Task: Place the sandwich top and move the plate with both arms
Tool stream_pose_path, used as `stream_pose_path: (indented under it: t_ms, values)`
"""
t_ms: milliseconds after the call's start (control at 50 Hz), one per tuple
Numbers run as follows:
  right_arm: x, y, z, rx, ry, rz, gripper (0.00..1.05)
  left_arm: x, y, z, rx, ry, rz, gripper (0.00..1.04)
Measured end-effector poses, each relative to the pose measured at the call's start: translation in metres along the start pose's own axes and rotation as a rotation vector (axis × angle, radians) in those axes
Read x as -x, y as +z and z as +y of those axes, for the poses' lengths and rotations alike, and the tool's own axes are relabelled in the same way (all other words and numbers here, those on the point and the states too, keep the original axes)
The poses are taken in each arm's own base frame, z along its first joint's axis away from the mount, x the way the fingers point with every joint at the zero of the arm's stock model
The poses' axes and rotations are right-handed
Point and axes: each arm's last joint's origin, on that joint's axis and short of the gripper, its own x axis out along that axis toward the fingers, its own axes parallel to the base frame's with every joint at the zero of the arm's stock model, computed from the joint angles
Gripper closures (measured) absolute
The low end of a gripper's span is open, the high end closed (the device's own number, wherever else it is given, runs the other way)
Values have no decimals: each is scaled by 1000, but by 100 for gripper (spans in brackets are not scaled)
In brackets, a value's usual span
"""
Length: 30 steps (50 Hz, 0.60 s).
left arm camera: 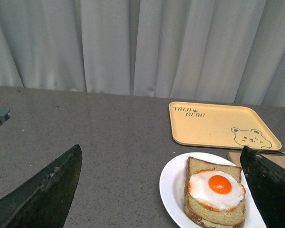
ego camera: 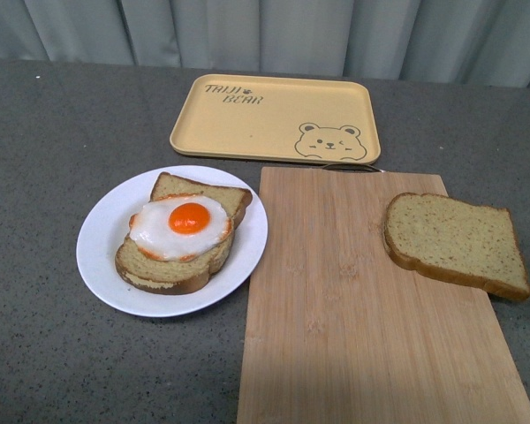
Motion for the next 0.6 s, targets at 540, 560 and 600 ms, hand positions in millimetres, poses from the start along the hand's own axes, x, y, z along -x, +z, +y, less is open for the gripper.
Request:
stream_pose_path:
  t_ms: [540, 560, 600]
  values:
    - [-88, -20, -29, -225, 136, 224, 9, 0, 0, 0, 0, 0, 0, 7]
    - [-90, -19, -29, -225, 136, 230, 9, 0, 0, 0, 0, 0, 0, 7]
    - [-94, -19, -28, -226, 137, 237, 9, 0, 0, 0, 0, 0, 0, 7]
